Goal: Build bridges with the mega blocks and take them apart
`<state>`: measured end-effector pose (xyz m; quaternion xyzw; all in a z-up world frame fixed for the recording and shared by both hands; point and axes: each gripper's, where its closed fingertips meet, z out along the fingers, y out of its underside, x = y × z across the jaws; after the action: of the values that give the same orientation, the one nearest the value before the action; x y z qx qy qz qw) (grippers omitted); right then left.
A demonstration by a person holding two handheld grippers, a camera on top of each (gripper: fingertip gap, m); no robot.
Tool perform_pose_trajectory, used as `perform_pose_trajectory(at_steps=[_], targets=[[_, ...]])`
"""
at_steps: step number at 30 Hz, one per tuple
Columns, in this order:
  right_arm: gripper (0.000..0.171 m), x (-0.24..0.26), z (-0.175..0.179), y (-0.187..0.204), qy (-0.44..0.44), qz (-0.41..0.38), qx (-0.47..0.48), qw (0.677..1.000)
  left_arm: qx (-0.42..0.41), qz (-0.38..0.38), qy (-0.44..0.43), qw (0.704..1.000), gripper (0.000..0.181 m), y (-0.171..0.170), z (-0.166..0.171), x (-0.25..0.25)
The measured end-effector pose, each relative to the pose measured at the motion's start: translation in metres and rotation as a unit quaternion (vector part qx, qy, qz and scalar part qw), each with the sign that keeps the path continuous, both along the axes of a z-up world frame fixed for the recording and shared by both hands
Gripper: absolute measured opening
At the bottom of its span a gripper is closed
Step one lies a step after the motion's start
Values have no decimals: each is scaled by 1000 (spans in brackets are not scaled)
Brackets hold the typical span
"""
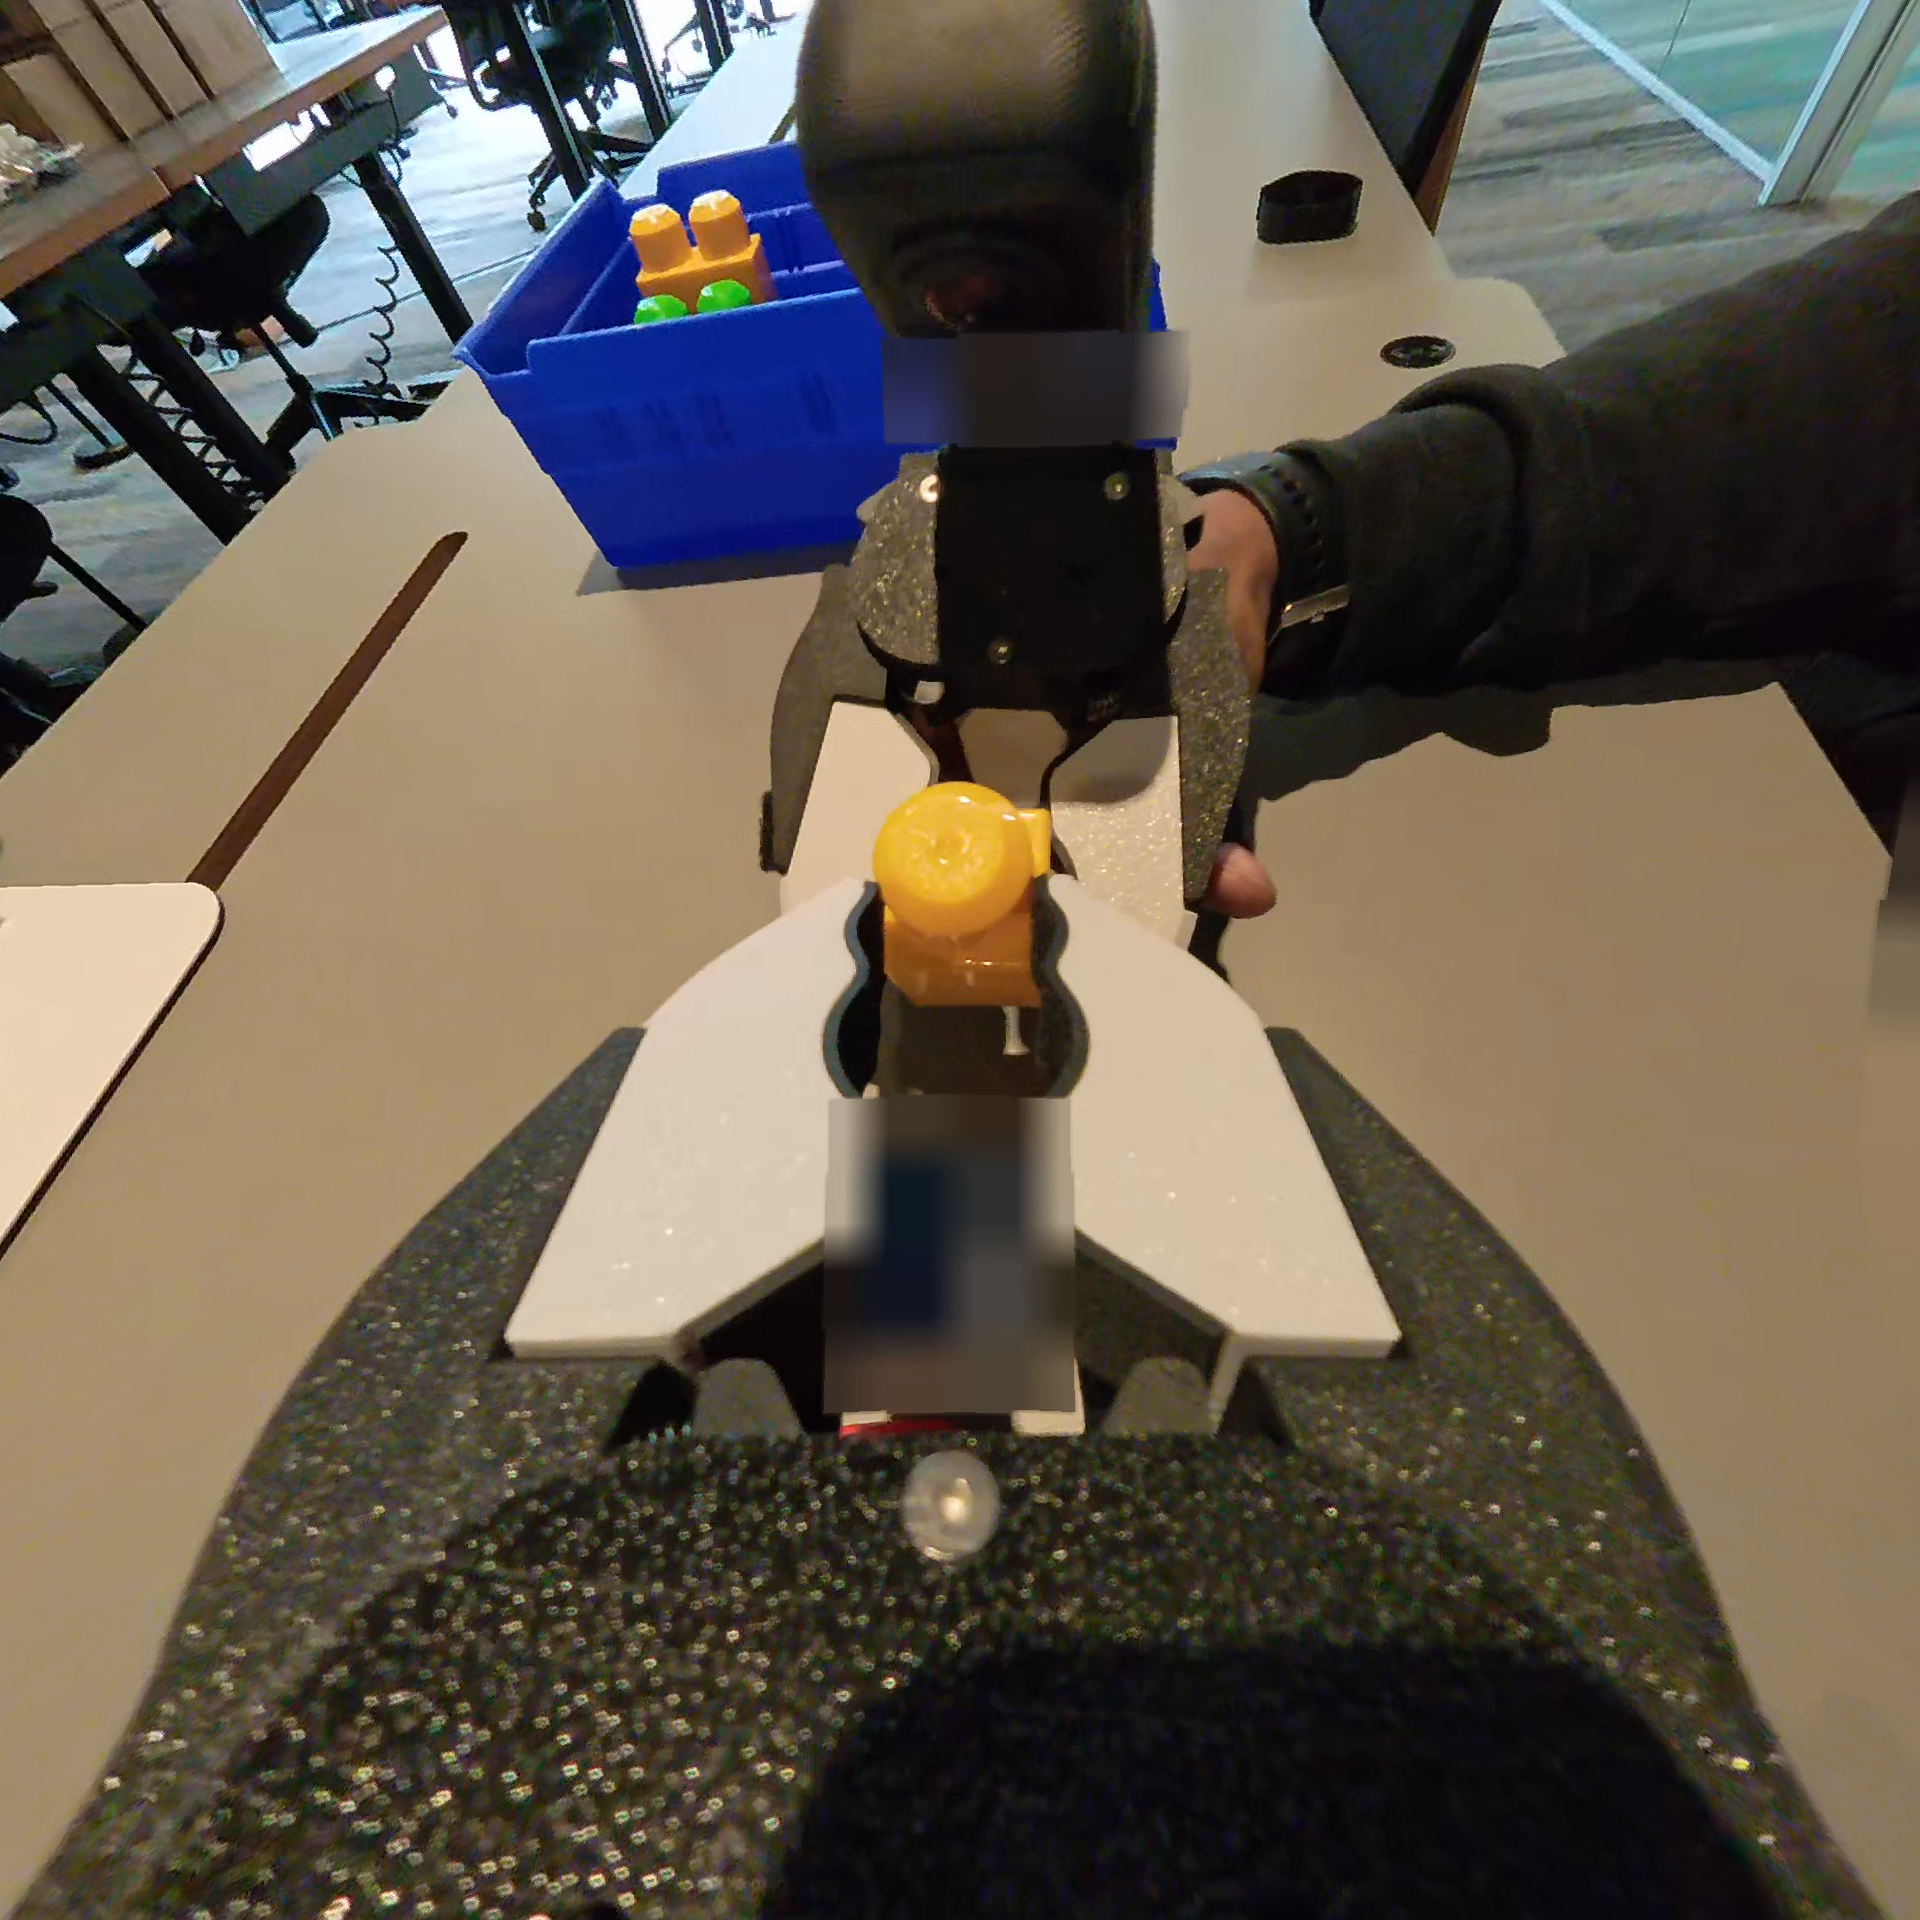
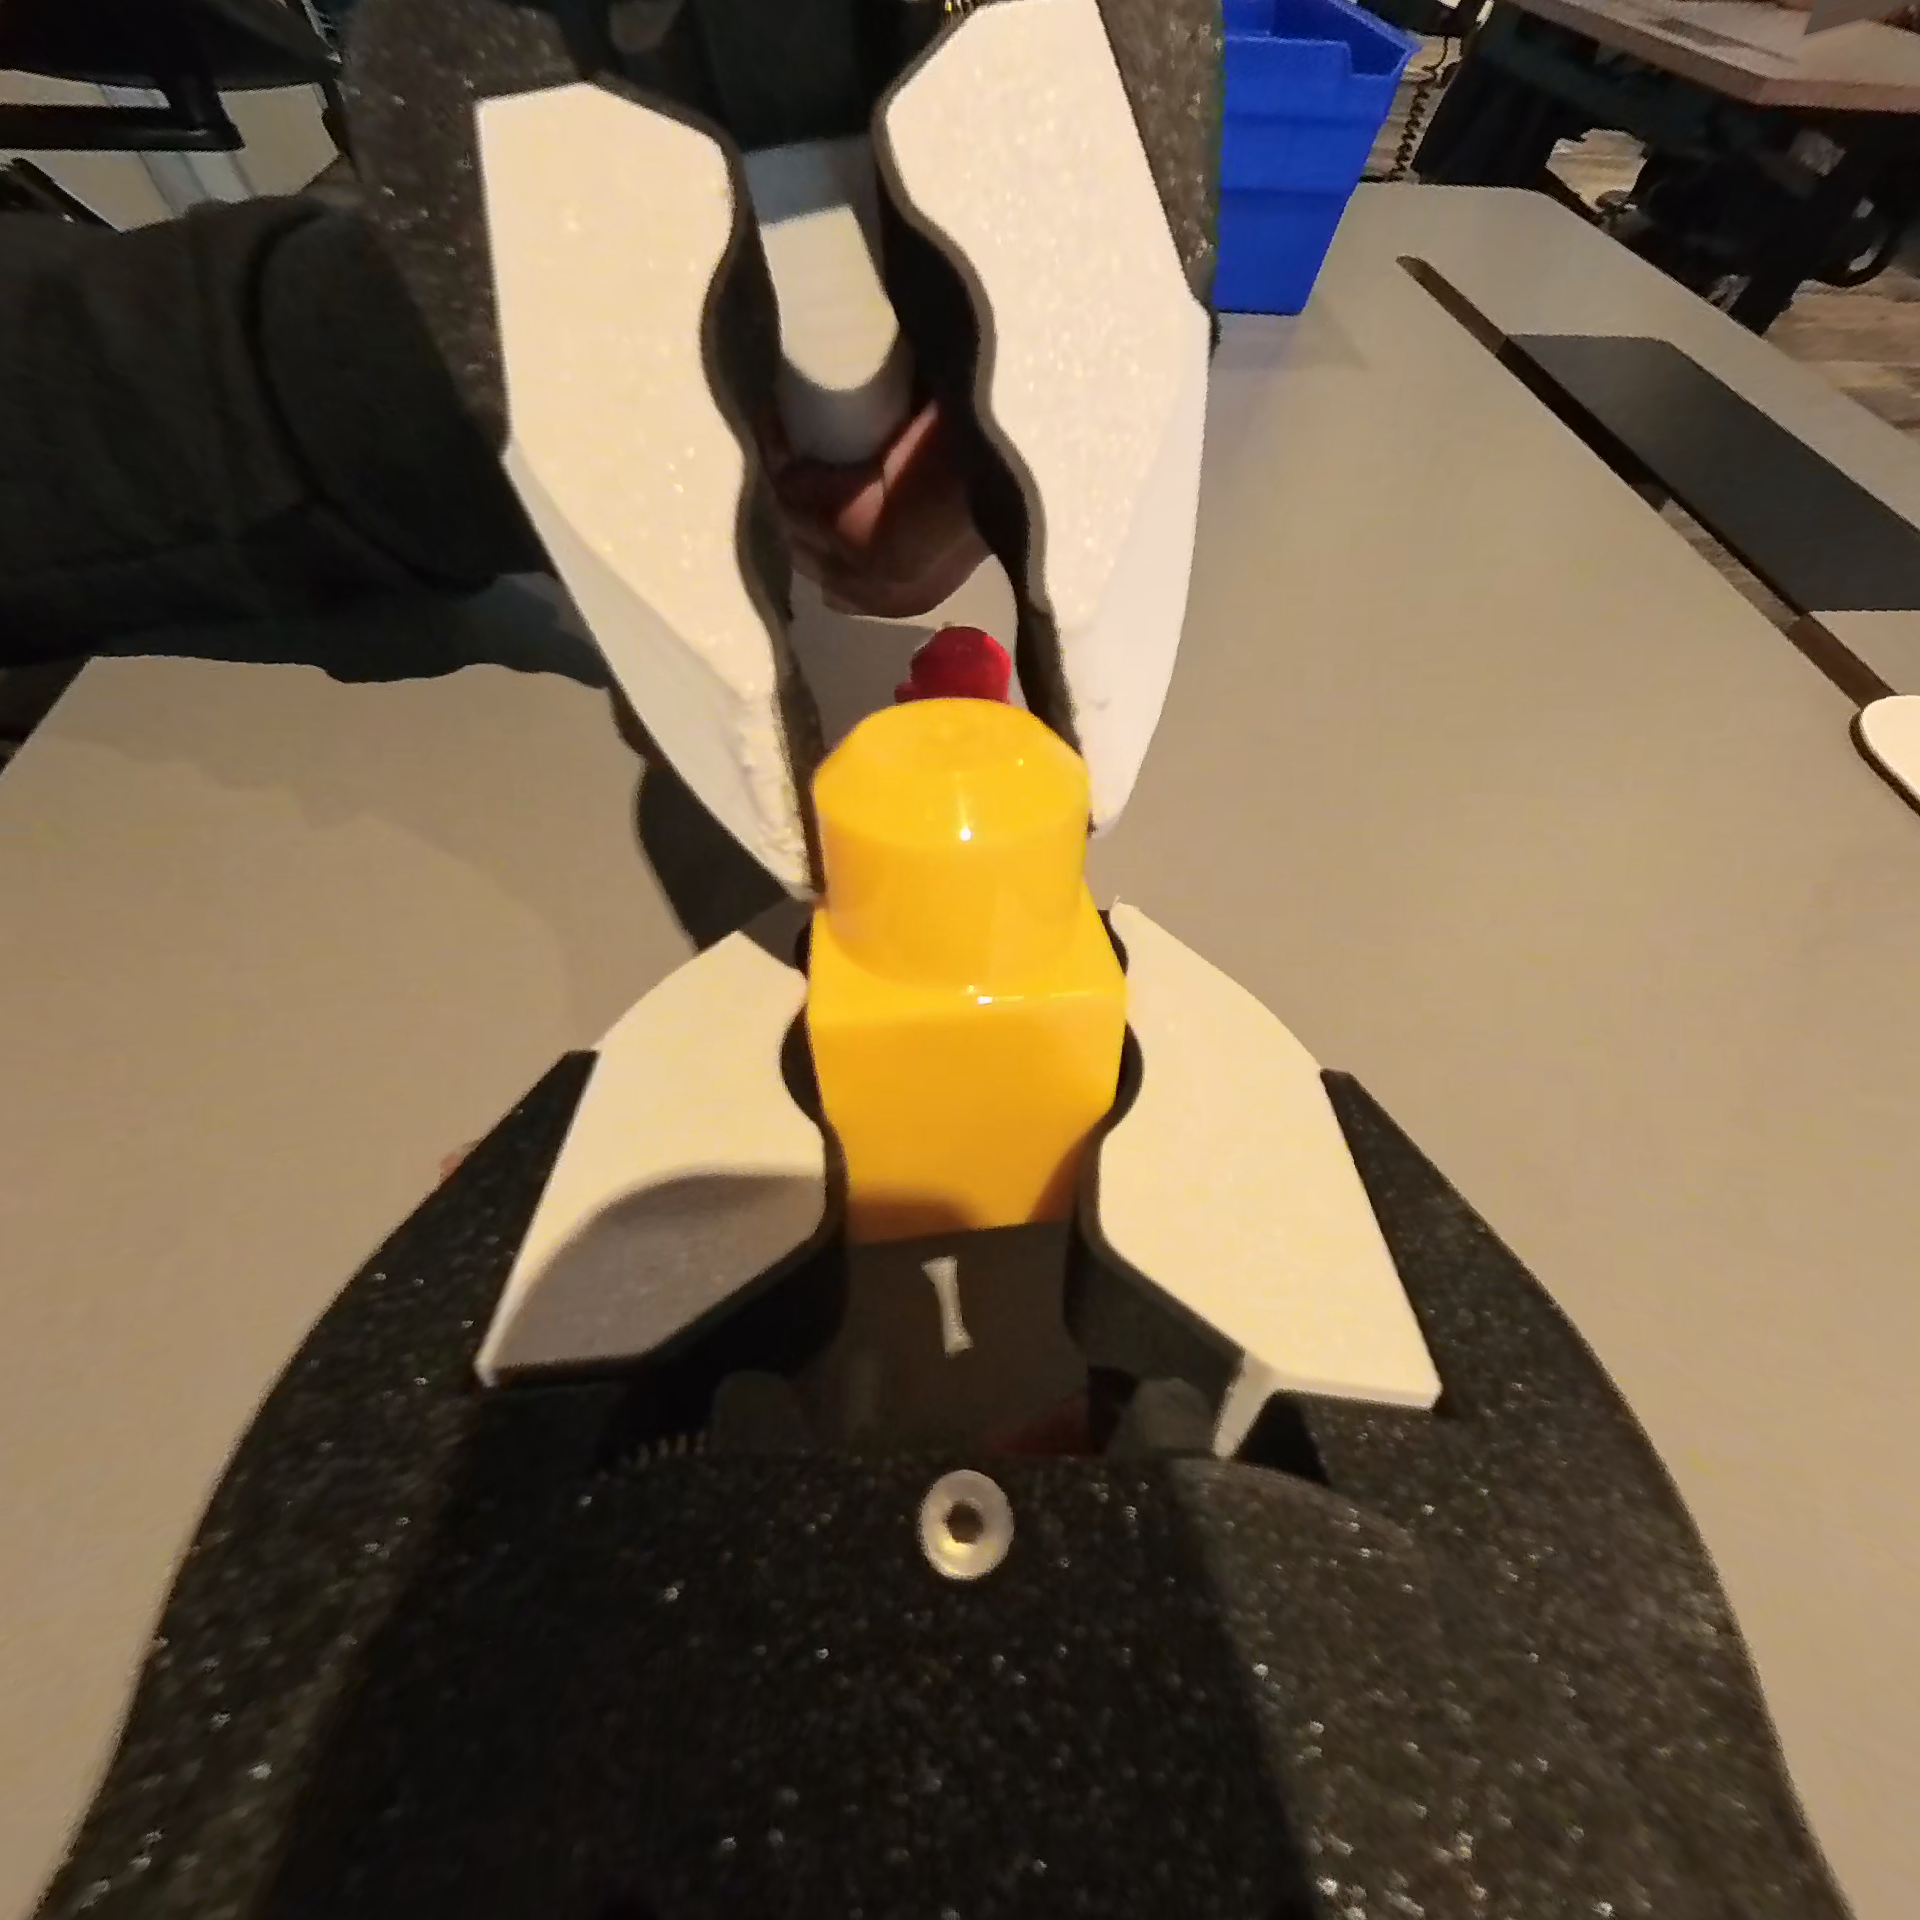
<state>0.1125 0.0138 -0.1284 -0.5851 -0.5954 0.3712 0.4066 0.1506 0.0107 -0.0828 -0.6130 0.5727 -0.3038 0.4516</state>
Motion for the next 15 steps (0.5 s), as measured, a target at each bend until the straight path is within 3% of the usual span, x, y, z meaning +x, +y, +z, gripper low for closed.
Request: perform_pose_trajectory(at_steps=[6, 9, 12, 15], targets=[[47, 0, 1, 2, 4, -5, 6, 1000, -16, -5, -8, 1000, 27, 1, 1, -2], [46, 2, 4, 3, 15, -7, 1, 1000, -15, 8, -35, 999, 44, 6, 12, -9], [46, 5, 7, 5, 24, -10, -4, 1000, -13, 16, -59, 998, 41, 10, 24, -23], [45, 7, 10, 7, 36, -11, -10, 999, -31, 35, -9, 999, 41, 16, 9, -36]])
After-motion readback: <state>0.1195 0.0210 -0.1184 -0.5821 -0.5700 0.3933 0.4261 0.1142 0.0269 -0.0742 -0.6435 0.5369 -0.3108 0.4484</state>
